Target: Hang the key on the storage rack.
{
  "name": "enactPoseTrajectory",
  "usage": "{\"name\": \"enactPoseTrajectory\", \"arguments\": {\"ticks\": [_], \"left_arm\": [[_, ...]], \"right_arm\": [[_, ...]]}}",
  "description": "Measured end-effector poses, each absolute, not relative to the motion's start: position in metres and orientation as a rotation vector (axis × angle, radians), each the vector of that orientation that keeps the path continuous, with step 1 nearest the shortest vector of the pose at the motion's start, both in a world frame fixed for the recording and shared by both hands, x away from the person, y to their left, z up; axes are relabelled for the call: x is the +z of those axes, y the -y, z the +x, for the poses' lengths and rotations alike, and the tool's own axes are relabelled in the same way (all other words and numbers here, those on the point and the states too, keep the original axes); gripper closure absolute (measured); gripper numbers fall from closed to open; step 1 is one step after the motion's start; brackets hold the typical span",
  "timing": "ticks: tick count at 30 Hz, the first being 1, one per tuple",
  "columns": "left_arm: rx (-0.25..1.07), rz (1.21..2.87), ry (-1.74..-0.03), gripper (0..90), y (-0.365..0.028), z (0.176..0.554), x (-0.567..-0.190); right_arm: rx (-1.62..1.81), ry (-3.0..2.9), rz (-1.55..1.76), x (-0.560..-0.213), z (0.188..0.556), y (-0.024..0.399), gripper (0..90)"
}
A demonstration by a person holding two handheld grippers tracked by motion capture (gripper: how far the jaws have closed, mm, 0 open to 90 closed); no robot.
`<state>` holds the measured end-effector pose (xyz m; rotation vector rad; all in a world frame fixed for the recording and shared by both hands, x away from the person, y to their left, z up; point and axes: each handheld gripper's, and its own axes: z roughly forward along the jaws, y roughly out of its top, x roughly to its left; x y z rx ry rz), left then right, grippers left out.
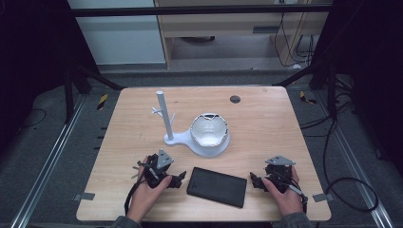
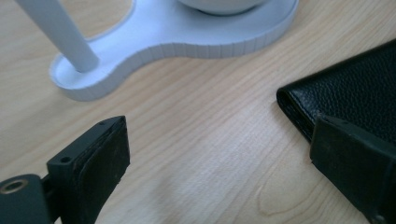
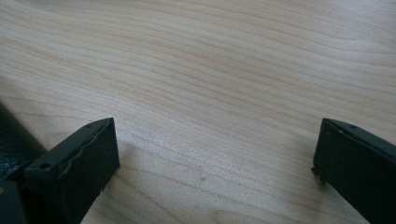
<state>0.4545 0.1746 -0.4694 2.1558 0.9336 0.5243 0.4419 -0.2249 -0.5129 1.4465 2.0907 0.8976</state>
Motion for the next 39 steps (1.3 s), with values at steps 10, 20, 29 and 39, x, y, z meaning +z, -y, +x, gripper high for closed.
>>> {"name": "enactPoseTrajectory", "arguments": {"ticks": [10,20,29,39], "left_arm": [[0.550,2.262,-0.945,6.3,-0.206,0.460,-0.440],[0.550,2.411,-1.018,3.2,-0.244,0.463,-0.424],[0.415,2.543,-1.032,8.6,-0.267,0.469,-0.420],[0.317,2.666,-0.990,12.7,-0.254,0.470,-0.437]], "right_arm": [[0.896,-2.090,1.447,-0.513,0.442,0.225,0.4],[0.897,-2.092,1.445,-0.513,0.442,0.225,0.4],[0.898,-2.093,1.443,-0.513,0.442,0.225,0.4],[0.897,-2.092,1.444,-0.513,0.442,0.225,0.4]]}}
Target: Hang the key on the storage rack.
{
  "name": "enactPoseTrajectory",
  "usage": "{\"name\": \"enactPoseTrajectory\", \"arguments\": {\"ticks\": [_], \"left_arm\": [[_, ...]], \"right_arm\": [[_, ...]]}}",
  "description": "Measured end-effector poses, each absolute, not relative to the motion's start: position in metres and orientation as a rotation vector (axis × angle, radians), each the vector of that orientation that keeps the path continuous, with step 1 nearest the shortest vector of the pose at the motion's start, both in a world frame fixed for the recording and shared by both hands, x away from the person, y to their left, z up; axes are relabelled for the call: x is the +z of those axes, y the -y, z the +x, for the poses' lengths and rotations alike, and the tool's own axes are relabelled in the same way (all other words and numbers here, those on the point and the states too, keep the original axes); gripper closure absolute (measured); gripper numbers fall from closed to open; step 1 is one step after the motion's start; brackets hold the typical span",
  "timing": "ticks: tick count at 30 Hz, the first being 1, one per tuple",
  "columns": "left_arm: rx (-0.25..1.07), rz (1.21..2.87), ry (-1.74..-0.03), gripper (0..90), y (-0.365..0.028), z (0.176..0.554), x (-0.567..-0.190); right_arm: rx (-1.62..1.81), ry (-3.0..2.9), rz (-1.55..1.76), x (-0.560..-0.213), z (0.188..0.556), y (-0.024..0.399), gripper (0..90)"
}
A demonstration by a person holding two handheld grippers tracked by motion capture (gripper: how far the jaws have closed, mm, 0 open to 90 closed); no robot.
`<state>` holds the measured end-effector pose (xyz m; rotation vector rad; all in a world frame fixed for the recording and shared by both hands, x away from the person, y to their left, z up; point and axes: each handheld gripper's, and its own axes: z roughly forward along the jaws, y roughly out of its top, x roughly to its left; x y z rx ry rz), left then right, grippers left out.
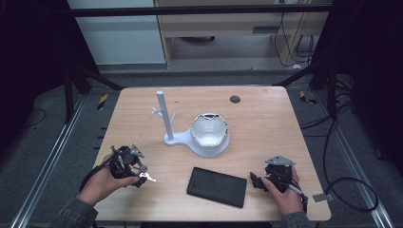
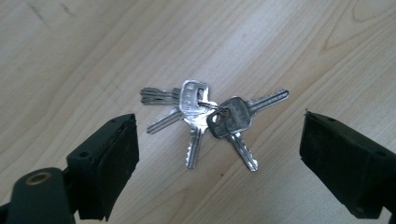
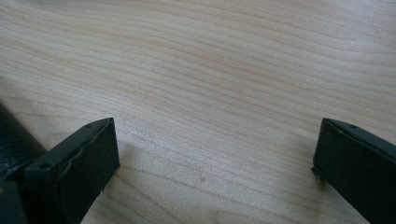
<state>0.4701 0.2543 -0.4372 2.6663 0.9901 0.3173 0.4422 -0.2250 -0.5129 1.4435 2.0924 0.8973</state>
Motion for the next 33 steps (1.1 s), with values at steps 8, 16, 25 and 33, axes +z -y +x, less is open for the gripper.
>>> {"name": "enactPoseTrajectory", "arguments": {"ticks": [8,16,25,33], "left_arm": [[0.256,2.682,-1.059,16.2,-0.257,0.472,-0.454],[0.208,2.702,-1.059,29.0,-0.260,0.475,-0.462],[0.161,2.709,-1.043,47.0,-0.263,0.480,-0.466],[0.167,2.697,-1.046,73.3,-0.273,0.484,-0.464]], "right_arm": [[0.897,-2.092,1.443,-0.513,0.442,0.225,0.4],[0.897,-2.092,1.443,-0.513,0.442,0.225,0.4],[0.897,-2.092,1.443,-0.513,0.442,0.225,0.4],[0.897,-2.092,1.443,-0.513,0.442,0.225,0.4]]}}
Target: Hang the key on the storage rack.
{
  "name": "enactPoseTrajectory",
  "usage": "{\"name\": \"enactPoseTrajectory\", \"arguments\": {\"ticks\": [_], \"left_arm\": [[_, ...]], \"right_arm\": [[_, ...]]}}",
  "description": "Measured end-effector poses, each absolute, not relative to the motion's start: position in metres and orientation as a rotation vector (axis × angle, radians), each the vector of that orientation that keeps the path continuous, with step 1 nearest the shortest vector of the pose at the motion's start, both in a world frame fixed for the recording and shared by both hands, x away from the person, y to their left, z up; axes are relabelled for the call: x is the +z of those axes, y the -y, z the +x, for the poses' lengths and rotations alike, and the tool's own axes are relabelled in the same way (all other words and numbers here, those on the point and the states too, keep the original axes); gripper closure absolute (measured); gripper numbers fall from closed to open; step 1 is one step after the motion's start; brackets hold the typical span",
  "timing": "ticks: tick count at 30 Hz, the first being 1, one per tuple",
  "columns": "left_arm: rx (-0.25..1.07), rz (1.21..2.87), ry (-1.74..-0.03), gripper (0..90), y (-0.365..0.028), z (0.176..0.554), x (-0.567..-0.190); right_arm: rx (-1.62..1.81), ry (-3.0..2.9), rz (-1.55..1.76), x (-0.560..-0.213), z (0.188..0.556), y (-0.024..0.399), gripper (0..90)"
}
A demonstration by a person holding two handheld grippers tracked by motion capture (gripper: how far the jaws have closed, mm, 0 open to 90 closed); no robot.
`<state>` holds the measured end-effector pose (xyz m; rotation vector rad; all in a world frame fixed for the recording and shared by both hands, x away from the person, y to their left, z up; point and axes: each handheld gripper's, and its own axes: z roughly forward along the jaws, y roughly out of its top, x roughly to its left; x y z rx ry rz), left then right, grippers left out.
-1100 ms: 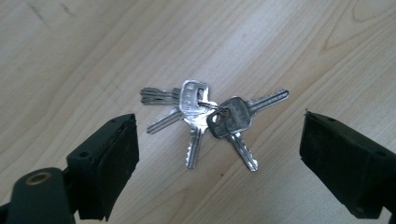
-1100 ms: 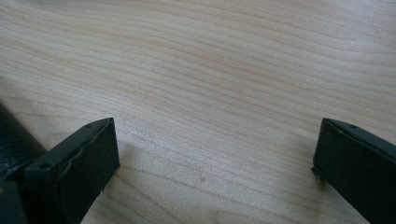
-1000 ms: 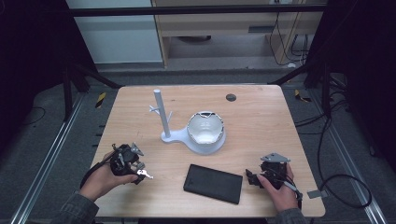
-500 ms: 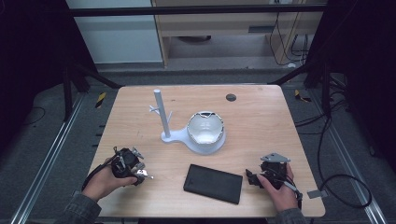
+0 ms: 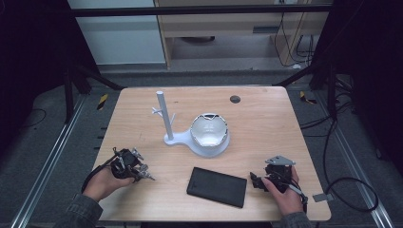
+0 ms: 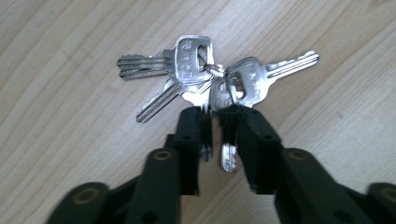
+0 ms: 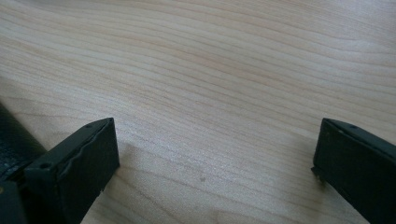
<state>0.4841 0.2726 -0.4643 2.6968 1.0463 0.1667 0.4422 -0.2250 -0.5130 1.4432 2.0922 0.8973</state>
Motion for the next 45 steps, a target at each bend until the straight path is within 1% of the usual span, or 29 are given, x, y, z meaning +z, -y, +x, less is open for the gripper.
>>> {"name": "enactPoseTrajectory", "arguments": {"ticks": [1,2,3,5,15,16,17,18,19,20,22,24,25,27,29,32,33,34,35,40,45], "left_arm": [[0.161,2.696,-1.048,73.6,-0.274,0.485,-0.464],[0.157,2.699,-1.048,76.8,-0.274,0.485,-0.464],[0.156,2.701,-1.043,76.8,-0.274,0.485,-0.463],[0.163,2.719,-1.026,83.0,-0.273,0.485,-0.462],[0.154,2.747,-0.997,83.0,-0.269,0.485,-0.462],[0.159,2.749,-0.993,81.1,-0.268,0.485,-0.462],[0.166,2.744,-1.011,73.0,-0.267,0.486,-0.462],[0.167,2.748,-1.008,69.0,-0.267,0.485,-0.462],[0.166,2.749,-0.997,68.4,-0.266,0.485,-0.462],[0.157,2.739,-1.001,65.9,-0.266,0.486,-0.462],[0.156,2.745,-1.012,54.8,-0.266,0.488,-0.464],[0.139,2.734,-1.018,55.0,-0.267,0.490,-0.465],[0.135,2.737,-1.012,59.6,-0.268,0.491,-0.464],[0.112,2.741,-1.019,74.1,-0.271,0.492,-0.463],[0.086,2.729,-1.031,82.3,-0.272,0.491,-0.463],[0.111,2.726,-1.043,82.4,-0.270,0.490,-0.463],[0.131,2.706,-1.049,84.1,-0.270,0.488,-0.460],[0.139,2.685,-1.046,87.8,-0.270,0.487,-0.457],[0.155,2.721,-1.024,89.7,-0.268,0.484,-0.454],[0.173,2.754,-1.015,89.7,-0.267,0.483,-0.455],[0.226,2.732,-0.984,89.9,-0.266,0.481,-0.439]], "right_arm": [[0.897,-2.092,1.444,-0.513,0.442,0.225,0.4],[0.898,-2.092,1.444,-0.513,0.442,0.225,0.4],[0.898,-2.092,1.444,-0.513,0.442,0.225,0.4],[0.897,-2.092,1.444,-0.513,0.442,0.225,0.3],[0.897,-2.092,1.443,-0.513,0.442,0.225,0.4],[0.897,-2.092,1.444,-0.513,0.442,0.225,0.4],[0.897,-2.092,1.444,-0.513,0.442,0.225,0.4],[0.897,-2.092,1.443,-0.513,0.442,0.225,0.4],[0.897,-2.092,1.443,-0.513,0.442,0.225,0.4],[0.897,-2.092,1.443,-0.513,0.442,0.225,0.4],[0.897,-2.092,1.444,-0.513,0.442,0.225,0.4],[0.897,-2.092,1.444,-0.513,0.442,0.225,0.4],[0.897,-2.092,1.444,-0.513,0.442,0.225,0.4],[0.897,-2.092,1.444,-0.513,0.442,0.225,0.4],[0.897,-2.091,1.446,-0.513,0.442,0.225,0.4],[0.897,-2.092,1.446,-0.513,0.442,0.225,0.4],[0.897,-2.091,1.446,-0.513,0.442,0.225,0.4],[0.897,-2.090,1.446,-0.513,0.442,0.225,0.4],[0.894,-2.091,1.445,-0.513,0.442,0.225,0.4],[0.893,-2.091,1.442,-0.513,0.442,0.225,0.4],[0.893,-2.091,1.442,-0.513,0.442,0.225,0.4]]}}
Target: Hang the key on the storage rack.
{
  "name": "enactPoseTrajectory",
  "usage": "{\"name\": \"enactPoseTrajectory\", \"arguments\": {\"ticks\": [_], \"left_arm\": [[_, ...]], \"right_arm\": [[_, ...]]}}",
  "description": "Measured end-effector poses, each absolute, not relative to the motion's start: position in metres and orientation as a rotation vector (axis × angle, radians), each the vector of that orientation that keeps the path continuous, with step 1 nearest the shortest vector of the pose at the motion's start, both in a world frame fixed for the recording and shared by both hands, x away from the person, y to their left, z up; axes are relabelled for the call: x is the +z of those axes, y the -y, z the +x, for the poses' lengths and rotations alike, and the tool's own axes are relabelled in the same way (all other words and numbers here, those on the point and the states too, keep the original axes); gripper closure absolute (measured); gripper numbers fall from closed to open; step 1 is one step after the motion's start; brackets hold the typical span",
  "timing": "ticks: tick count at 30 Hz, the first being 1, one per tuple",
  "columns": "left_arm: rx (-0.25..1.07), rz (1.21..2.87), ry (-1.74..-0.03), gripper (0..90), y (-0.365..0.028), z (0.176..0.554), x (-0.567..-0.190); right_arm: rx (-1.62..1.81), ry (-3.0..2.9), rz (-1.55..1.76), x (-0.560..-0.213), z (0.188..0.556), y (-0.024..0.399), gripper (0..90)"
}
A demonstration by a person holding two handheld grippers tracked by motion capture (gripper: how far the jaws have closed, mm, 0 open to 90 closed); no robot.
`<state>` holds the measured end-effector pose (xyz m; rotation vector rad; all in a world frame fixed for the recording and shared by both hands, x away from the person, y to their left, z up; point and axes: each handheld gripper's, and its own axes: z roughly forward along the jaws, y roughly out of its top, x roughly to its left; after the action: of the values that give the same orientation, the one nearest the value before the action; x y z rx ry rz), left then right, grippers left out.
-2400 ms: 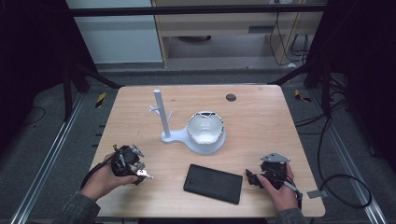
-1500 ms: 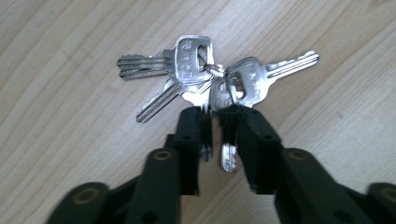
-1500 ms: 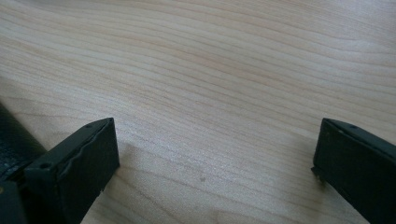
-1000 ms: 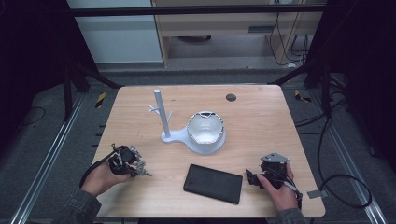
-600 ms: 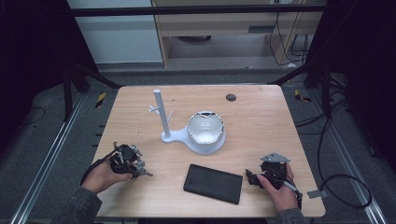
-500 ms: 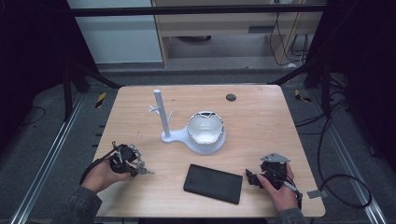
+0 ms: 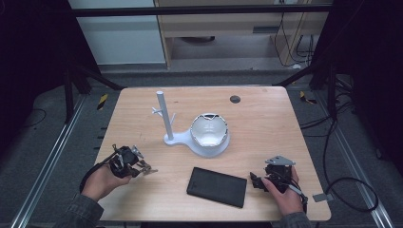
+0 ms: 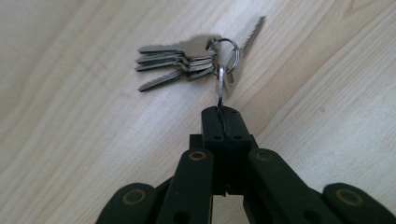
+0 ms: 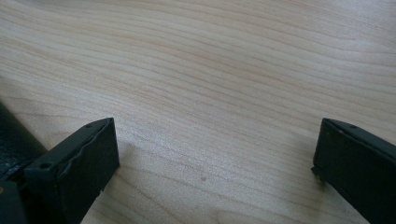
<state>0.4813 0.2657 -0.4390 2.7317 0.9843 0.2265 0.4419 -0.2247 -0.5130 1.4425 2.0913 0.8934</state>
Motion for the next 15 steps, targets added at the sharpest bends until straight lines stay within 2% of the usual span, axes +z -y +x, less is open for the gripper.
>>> {"name": "enactPoseTrajectory", "arguments": {"ticks": [7,15], "left_arm": [[0.232,2.717,-0.966,89.9,-0.267,0.481,-0.421],[0.332,2.733,-0.902,90.0,-0.265,0.483,-0.372]], "right_arm": [[0.893,-2.091,1.443,-0.513,0.442,0.225,0.4],[0.893,-2.091,1.442,-0.513,0.442,0.225,0.4]]}}
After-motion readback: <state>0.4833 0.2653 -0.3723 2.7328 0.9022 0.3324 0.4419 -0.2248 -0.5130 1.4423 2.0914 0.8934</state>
